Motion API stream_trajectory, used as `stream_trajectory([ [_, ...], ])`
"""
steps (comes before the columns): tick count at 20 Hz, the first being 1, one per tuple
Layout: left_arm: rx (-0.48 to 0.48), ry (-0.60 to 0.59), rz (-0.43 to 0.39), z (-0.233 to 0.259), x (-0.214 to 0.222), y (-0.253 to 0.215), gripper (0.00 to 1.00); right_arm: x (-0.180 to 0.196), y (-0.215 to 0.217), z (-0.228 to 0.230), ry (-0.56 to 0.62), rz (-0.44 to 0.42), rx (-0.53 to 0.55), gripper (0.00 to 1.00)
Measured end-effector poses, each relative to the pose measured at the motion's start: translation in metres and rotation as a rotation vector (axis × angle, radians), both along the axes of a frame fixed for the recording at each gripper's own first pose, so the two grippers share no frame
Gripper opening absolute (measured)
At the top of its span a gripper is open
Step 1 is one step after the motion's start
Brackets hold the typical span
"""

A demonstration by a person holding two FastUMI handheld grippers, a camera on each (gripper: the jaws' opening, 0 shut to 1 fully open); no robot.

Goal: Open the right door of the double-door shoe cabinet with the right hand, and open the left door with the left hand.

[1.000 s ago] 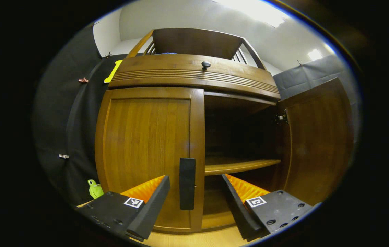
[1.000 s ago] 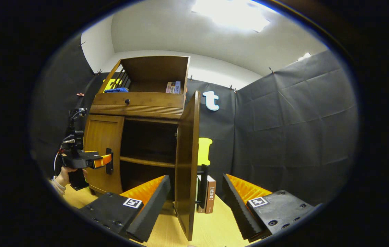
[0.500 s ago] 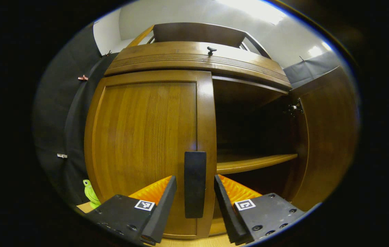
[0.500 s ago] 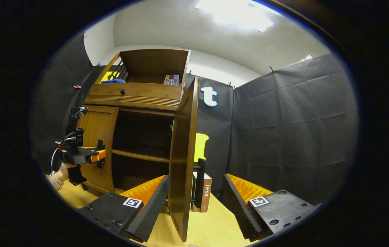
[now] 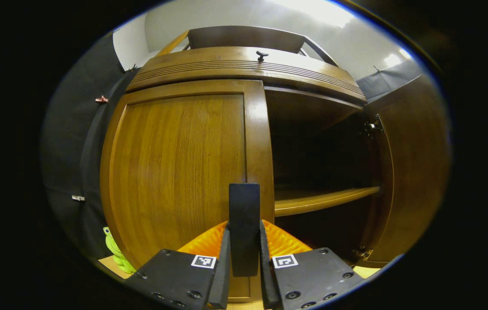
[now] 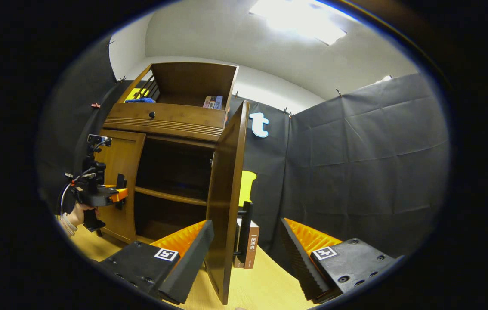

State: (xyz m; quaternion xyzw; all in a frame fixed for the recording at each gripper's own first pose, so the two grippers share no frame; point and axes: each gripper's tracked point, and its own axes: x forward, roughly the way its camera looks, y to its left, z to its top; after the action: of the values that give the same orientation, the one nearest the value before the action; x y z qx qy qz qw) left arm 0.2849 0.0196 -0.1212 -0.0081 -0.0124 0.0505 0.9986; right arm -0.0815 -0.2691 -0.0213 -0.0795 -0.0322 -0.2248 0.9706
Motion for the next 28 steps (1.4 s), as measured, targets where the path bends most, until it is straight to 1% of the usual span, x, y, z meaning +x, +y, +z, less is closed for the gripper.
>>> stream_trajectory([
  [2, -0.015, 0.013, -0.012, -0.001, -0.004, -0.001, 0.32, -0.001, 0.0, -0.002, 0.01, -0.002, 0.004, 0.97],
  [5, 0.0, 0.023, -0.024, 0.001, -0.016, -0.002, 0.3, -0.004, 0.006, -0.003, 0.019, 0.006, 0.022, 0.97],
  [7, -0.015, 0.029, -0.042, 0.001, -0.027, -0.002, 0.29, -0.006, 0.01, -0.005, 0.026, 0.013, 0.034, 0.95],
  [9, -0.029, 0.033, -0.061, 0.004, -0.039, -0.002, 0.29, -0.005, 0.019, -0.003, 0.029, 0.025, 0.042, 0.95],
  [13, -0.029, 0.033, -0.075, 0.007, -0.067, 0.001, 0.3, -0.005, 0.031, 0.001, 0.028, 0.047, 0.039, 0.95],
  [14, -0.03, 0.032, -0.075, 0.008, -0.074, 0.002, 0.3, -0.005, 0.037, 0.002, 0.026, 0.055, 0.04, 0.97],
  [15, -0.033, 0.029, -0.076, 0.009, -0.08, 0.003, 0.3, -0.003, 0.041, 0.003, 0.026, 0.062, 0.042, 0.95],
  [16, -0.035, 0.027, -0.078, 0.009, -0.085, 0.004, 0.3, -0.002, 0.045, 0.003, 0.027, 0.07, 0.042, 0.95],
  [17, -0.038, 0.027, -0.082, 0.01, -0.091, 0.005, 0.3, -0.001, 0.05, 0.003, 0.028, 0.078, 0.041, 0.97],
  [18, -0.044, 0.029, -0.088, 0.01, -0.098, 0.007, 0.29, -0.001, 0.055, 0.004, 0.029, 0.084, 0.039, 0.95],
  [21, -0.053, 0.036, -0.112, 0.011, -0.115, 0.012, 0.3, 0.001, 0.068, 0.007, 0.029, 0.103, 0.029, 0.95],
  [22, -0.057, 0.038, -0.118, 0.012, -0.121, 0.014, 0.3, 0.003, 0.073, 0.009, 0.028, 0.111, 0.028, 0.97],
  [23, -0.059, 0.04, -0.121, 0.012, -0.128, 0.017, 0.3, 0.004, 0.078, 0.009, 0.026, 0.12, 0.028, 0.95],
  [25, -0.055, 0.041, -0.114, 0.015, -0.139, 0.022, 0.3, 0.008, 0.089, 0.011, 0.022, 0.14, 0.031, 0.97],
  [28, -0.044, 0.046, -0.107, 0.013, -0.158, 0.033, 0.3, 0.015, 0.106, 0.009, 0.022, 0.176, 0.033, 0.97],
])
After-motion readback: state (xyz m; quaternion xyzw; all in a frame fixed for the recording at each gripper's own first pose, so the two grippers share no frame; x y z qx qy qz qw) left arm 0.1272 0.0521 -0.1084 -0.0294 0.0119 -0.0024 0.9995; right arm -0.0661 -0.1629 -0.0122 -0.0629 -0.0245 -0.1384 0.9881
